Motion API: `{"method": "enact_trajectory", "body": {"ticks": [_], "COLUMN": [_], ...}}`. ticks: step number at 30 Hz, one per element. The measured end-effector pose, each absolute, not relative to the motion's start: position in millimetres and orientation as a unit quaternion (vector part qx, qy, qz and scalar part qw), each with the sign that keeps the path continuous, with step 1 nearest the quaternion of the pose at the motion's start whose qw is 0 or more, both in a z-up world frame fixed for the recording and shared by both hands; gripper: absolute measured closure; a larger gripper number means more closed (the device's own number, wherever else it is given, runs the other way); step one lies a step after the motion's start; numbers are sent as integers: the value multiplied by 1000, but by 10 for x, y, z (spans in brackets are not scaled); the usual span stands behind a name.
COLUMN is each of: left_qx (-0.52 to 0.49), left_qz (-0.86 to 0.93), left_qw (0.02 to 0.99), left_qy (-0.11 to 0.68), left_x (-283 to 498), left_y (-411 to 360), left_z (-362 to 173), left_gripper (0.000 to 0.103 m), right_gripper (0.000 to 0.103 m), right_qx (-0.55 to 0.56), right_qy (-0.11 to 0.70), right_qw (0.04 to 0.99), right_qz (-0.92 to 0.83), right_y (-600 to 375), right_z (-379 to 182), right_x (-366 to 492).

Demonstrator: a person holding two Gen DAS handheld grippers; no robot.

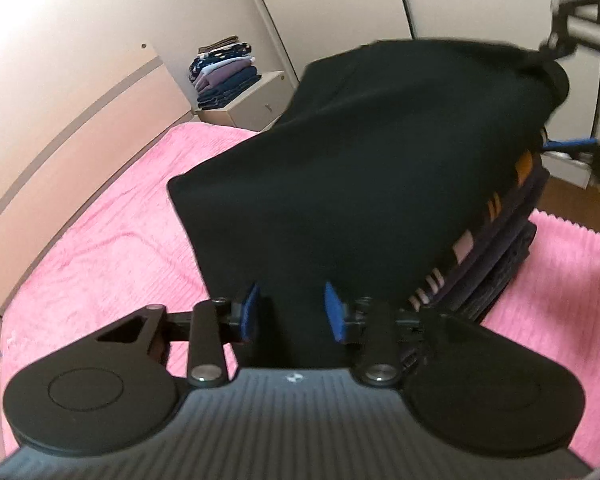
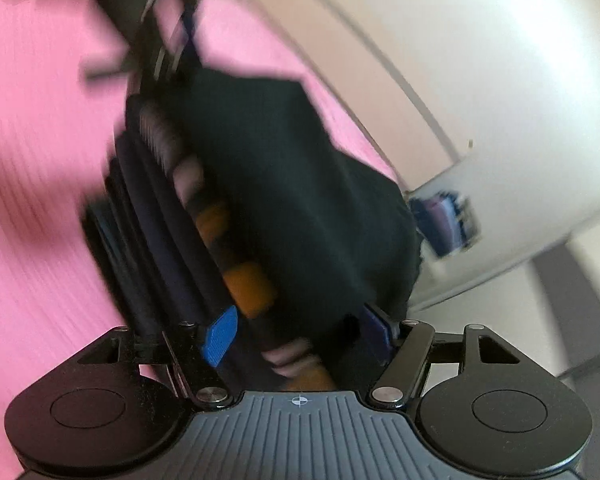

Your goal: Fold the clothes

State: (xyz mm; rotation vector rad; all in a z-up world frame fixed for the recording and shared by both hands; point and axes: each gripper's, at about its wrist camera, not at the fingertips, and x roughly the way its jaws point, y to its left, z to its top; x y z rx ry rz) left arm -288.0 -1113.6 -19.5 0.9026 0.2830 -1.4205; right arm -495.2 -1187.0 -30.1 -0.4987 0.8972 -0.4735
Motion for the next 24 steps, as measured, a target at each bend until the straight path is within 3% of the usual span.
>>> {"method": "enact_trajectory", "body": {"ticks": [4, 8, 12, 19, 24], "left_qx": [383, 387, 384, 413, 426], "left_qz": [-631, -632, -634, -624, -609], "left_qw": [660, 658, 656, 650, 657], "left_qy": [140, 132, 140, 135, 128], "left_x": [-2749, -2756, -2863, -2955, -2951], "left_y": [-11269, -11343, -11752, -11828, -11868], "left_z": [-167, -200, -383, -400, -296], "left_gripper": [81, 81, 80, 79, 68], "right_gripper": [37, 37, 37, 36, 34], "right_qx": [-65, 114, 217, 224, 231], "right_qy": [333, 317, 315, 304, 281], "right_qw": [915, 905, 885, 886, 886], "right_qz": [-217, -262, -267, -270, -287], "right_y": [-12048, -12603, -12799, -12859, -12797], "right_z": [129, -3, -223, -71, 200], "right_x": [-4916, -4889, -5093, -5052, -5213]}}
